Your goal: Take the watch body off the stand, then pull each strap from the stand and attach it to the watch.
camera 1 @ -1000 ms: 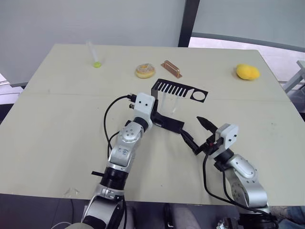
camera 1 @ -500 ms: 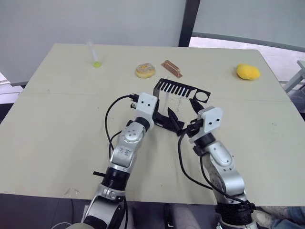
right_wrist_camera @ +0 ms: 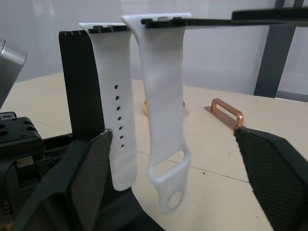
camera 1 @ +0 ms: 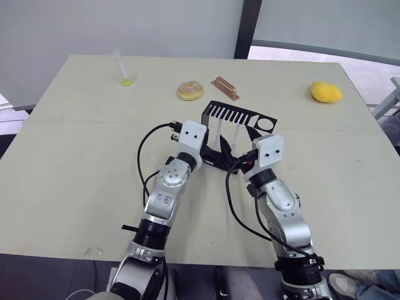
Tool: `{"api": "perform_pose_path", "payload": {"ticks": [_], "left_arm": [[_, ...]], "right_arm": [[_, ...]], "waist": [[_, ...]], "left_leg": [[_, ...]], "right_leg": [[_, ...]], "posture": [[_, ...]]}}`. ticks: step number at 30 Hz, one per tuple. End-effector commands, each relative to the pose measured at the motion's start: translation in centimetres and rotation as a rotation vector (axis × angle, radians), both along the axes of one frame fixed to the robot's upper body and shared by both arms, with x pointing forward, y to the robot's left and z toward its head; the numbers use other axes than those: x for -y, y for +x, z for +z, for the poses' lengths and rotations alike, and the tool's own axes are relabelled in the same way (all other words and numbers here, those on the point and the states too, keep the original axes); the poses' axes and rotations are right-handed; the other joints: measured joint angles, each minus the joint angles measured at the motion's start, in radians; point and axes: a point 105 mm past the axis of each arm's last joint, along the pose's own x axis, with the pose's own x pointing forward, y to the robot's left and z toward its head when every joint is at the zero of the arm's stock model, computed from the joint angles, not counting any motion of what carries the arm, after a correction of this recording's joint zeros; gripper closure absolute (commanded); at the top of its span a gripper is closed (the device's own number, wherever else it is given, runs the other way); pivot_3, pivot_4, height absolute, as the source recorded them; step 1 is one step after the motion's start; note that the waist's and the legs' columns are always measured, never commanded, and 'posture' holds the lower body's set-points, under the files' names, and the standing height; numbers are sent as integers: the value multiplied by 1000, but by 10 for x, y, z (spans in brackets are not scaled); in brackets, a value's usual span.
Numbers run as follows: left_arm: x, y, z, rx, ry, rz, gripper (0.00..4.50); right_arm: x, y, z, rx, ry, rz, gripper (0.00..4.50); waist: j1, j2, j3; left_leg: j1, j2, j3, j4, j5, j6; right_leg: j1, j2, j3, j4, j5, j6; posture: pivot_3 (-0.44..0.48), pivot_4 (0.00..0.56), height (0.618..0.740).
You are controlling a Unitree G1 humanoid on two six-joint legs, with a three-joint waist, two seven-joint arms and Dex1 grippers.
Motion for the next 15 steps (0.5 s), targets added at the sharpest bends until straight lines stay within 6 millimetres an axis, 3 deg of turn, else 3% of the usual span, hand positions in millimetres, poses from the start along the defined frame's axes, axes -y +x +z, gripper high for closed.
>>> {"api": "perform_pose_path", "payload": {"ticks": [1,5,15], "left_arm": [[3,-3,16,52,-17,0,4500],[2,-2,16,52,-18,7,4500],[-1,0,20,62,-33,49,4500]], "right_arm": [[-5,-7,15,73,9,28,2333],[-10,-12,17,95,0,59,4343],[-15,-24,29,238,-142,74,4456]], "waist": [[0,0,0],[0,0,0],[0,0,0]], "left_leg": [[0,0,0,0,0,0],[0,0,0,0,0,0],[0,0,0,0,0,1]], "right_leg": [[0,0,0,0,0,0],[0,0,0,0,0,0],[0,0,0,0,0,0]], "posture": [[0,150,740],[0,150,740],[0,150,740]]}}
